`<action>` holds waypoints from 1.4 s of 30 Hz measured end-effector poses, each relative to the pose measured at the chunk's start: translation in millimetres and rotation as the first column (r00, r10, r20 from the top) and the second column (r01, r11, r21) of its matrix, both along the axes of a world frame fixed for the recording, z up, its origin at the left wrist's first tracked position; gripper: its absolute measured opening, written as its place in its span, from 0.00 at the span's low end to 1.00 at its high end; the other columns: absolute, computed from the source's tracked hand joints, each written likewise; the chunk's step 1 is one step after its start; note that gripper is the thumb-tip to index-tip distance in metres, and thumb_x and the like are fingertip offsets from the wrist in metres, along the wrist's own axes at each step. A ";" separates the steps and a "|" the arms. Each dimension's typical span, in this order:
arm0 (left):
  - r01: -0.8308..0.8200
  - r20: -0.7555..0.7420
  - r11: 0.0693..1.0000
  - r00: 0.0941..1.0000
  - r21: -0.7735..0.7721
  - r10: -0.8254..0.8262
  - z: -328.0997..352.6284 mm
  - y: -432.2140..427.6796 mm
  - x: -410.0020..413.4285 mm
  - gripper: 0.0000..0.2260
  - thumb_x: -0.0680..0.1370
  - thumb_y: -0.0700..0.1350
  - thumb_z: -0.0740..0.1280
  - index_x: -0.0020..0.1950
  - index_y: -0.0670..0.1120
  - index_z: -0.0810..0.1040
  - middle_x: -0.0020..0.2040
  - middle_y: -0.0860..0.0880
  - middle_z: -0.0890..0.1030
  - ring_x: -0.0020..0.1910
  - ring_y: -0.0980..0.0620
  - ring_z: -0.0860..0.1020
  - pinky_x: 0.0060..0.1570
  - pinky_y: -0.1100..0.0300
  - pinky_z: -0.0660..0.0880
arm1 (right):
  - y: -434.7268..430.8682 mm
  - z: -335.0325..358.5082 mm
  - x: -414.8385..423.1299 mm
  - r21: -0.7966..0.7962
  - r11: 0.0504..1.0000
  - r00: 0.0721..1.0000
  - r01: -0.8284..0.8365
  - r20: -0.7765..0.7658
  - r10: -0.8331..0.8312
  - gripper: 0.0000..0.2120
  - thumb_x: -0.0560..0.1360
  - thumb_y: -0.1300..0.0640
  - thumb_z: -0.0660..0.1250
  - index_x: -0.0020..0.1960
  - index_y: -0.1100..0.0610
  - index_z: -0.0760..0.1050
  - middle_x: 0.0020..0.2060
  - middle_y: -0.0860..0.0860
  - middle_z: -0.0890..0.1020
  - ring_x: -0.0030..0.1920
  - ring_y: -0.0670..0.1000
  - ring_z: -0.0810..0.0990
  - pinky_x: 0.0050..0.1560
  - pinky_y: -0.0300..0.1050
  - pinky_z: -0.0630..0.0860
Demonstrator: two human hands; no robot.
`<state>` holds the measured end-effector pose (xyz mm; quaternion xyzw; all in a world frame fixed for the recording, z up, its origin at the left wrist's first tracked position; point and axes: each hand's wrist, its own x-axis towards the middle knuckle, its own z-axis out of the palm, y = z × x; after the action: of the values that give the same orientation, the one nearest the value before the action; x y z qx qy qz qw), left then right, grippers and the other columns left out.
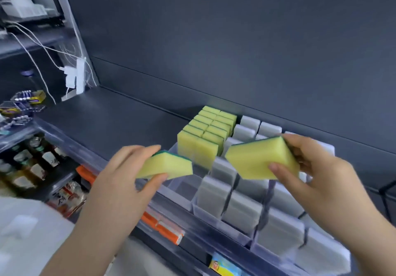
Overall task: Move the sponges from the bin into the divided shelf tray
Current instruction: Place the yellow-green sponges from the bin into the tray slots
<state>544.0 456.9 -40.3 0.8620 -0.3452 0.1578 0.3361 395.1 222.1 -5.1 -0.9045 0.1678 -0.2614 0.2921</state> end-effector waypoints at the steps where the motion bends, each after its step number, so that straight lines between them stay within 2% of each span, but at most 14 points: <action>1: 0.025 -0.006 1.000 1.000 -0.005 -0.025 0.4 -2.0 14.7 0.20 0.68 0.49 0.72 0.59 0.51 0.78 0.50 0.59 0.73 0.44 0.64 0.69 0.40 0.74 0.67 | 3.6 -4.0 8.8 0.001 1.000 1.000 0.027 -0.014 -0.027 0.19 0.67 0.49 0.69 0.49 0.31 0.66 0.42 0.33 0.77 0.46 0.39 0.78 0.42 0.27 0.71; 3: 0.113 -0.014 0.994 0.993 -0.010 -0.113 1.8 -5.8 44.8 0.21 0.67 0.48 0.75 0.60 0.50 0.78 0.51 0.59 0.75 0.46 0.65 0.70 0.46 0.76 0.67 | 12.1 -10.4 25.1 0.006 0.996 0.996 0.087 -0.025 -0.086 0.19 0.67 0.48 0.69 0.50 0.31 0.65 0.42 0.32 0.77 0.44 0.41 0.78 0.41 0.26 0.71; 5: 0.227 -0.009 0.974 0.974 -0.024 -0.227 4.3 -9.1 76.0 0.23 0.67 0.52 0.76 0.59 0.50 0.78 0.50 0.60 0.76 0.48 0.66 0.71 0.51 0.81 0.62 | 22.4 -13.4 41.5 0.029 0.988 0.988 0.154 -0.003 -0.154 0.17 0.64 0.44 0.65 0.50 0.32 0.66 0.42 0.34 0.78 0.45 0.41 0.77 0.42 0.23 0.70; 9: 0.418 -0.029 0.907 0.907 -0.050 -0.420 11.2 -16.3 137.5 0.21 0.65 0.53 0.74 0.57 0.52 0.79 0.50 0.62 0.77 0.50 0.69 0.71 0.51 0.81 0.62 | 44.9 -12.5 72.6 0.045 0.952 0.953 0.302 0.020 -0.303 0.15 0.62 0.42 0.64 0.48 0.33 0.67 0.39 0.34 0.80 0.47 0.32 0.75 0.43 0.19 0.67; 11: 0.475 -0.041 0.877 0.877 -0.063 -0.478 13.2 -19.8 163.4 0.21 0.65 0.53 0.74 0.57 0.52 0.79 0.51 0.63 0.77 0.51 0.69 0.72 0.51 0.80 0.62 | 56.4 -10.3 87.4 0.057 0.930 0.931 0.363 0.009 -0.364 0.13 0.63 0.42 0.64 0.46 0.32 0.66 0.44 0.30 0.78 0.47 0.29 0.73 0.43 0.18 0.65; 14: 0.538 -0.040 0.841 0.840 -0.061 -0.541 14.5 -25.5 192.4 0.21 0.65 0.55 0.75 0.57 0.52 0.80 0.51 0.63 0.76 0.50 0.71 0.71 0.49 0.82 0.61 | 70.2 -11.7 104.3 0.050 0.896 0.897 0.441 0.006 -0.442 0.15 0.67 0.46 0.67 0.47 0.31 0.66 0.42 0.35 0.79 0.47 0.33 0.75 0.43 0.19 0.66; 17: 0.600 -0.048 0.799 0.798 -0.047 -0.601 12.9 -30.6 212.5 0.20 0.66 0.53 0.72 0.57 0.54 0.80 0.50 0.64 0.76 0.49 0.72 0.70 0.47 0.82 0.61 | 84.4 -17.8 117.0 0.076 0.862 0.865 0.500 -0.007 -0.501 0.13 0.66 0.43 0.65 0.48 0.33 0.67 0.45 0.37 0.79 0.46 0.39 0.78 0.44 0.26 0.70; 22: 0.659 -0.056 0.752 0.750 -0.005 -0.659 9.3 -34.7 236.6 0.20 0.66 0.53 0.71 0.57 0.53 0.80 0.51 0.65 0.75 0.50 0.73 0.69 0.47 0.83 0.60 | 98.1 -21.7 134.7 0.047 0.830 0.831 0.556 -0.037 -0.555 0.17 0.65 0.41 0.61 0.54 0.34 0.66 0.47 0.31 0.75 0.52 0.29 0.71 0.47 0.19 0.64; 26: 0.692 -0.068 0.722 0.721 0.020 -0.689 4.9 -33.3 251.7 0.20 0.66 0.53 0.70 0.58 0.51 0.80 0.50 0.65 0.74 0.48 0.74 0.68 0.47 0.82 0.60 | 99.5 -18.1 149.2 -0.021 0.849 0.845 0.528 -0.090 -0.528 0.17 0.70 0.47 0.66 0.58 0.36 0.69 0.48 0.31 0.75 0.52 0.35 0.72 0.48 0.28 0.69; 29: 0.697 -0.070 0.716 0.716 0.017 -0.695 2.6 -28.4 259.3 0.20 0.66 0.52 0.70 0.58 0.51 0.80 0.50 0.64 0.75 0.47 0.75 0.68 0.46 0.83 0.60 | 99.8 -17.0 163.7 -0.094 0.895 0.882 0.436 -0.151 -0.446 0.21 0.72 0.52 0.68 0.56 0.33 0.65 0.49 0.32 0.75 0.51 0.33 0.70 0.49 0.23 0.65; 32: 0.696 -0.076 0.718 0.716 0.010 -0.694 -0.2 -21.6 265.7 0.20 0.66 0.52 0.71 0.57 0.51 0.80 0.51 0.64 0.75 0.47 0.75 0.68 0.46 0.83 0.60 | 96.7 -22.3 181.8 -0.169 0.917 0.881 0.361 -0.262 -0.395 0.18 0.74 0.53 0.66 0.62 0.41 0.68 0.53 0.37 0.73 0.47 0.35 0.68 0.48 0.23 0.63; 34: 0.694 -0.074 0.720 0.718 0.010 -0.692 -1.3 -17.6 269.0 0.20 0.66 0.52 0.71 0.57 0.51 0.80 0.51 0.64 0.74 0.47 0.75 0.68 0.45 0.83 0.60 | 94.3 -28.8 194.6 -0.173 0.927 0.876 0.332 -0.309 -0.371 0.19 0.75 0.54 0.65 0.64 0.44 0.68 0.55 0.38 0.71 0.52 0.38 0.70 0.48 0.28 0.64; 36: 0.694 -0.076 0.720 0.719 0.006 -0.691 -2.2 -14.6 271.5 0.20 0.66 0.52 0.71 0.57 0.52 0.80 0.51 0.64 0.75 0.47 0.74 0.68 0.45 0.83 0.60 | 91.8 -36.3 207.1 -0.184 0.934 0.862 0.305 -0.364 -0.353 0.19 0.76 0.56 0.65 0.65 0.45 0.67 0.59 0.42 0.70 0.58 0.45 0.71 0.54 0.34 0.67; 42: 0.678 -0.043 0.735 0.735 0.001 -0.677 -6.1 -6.8 276.5 0.19 0.65 0.51 0.71 0.56 0.51 0.80 0.50 0.65 0.74 0.48 0.72 0.68 0.45 0.83 0.61 | 86.5 -55.3 231.0 -0.205 0.942 0.819 0.266 -0.467 -0.333 0.20 0.77 0.58 0.62 0.67 0.48 0.66 0.60 0.48 0.69 0.59 0.51 0.70 0.58 0.43 0.70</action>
<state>820.5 450.1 -46.5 0.6830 -0.6297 0.0048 0.3701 626.0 308.6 -60.4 -0.9203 0.3598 -0.0742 0.1348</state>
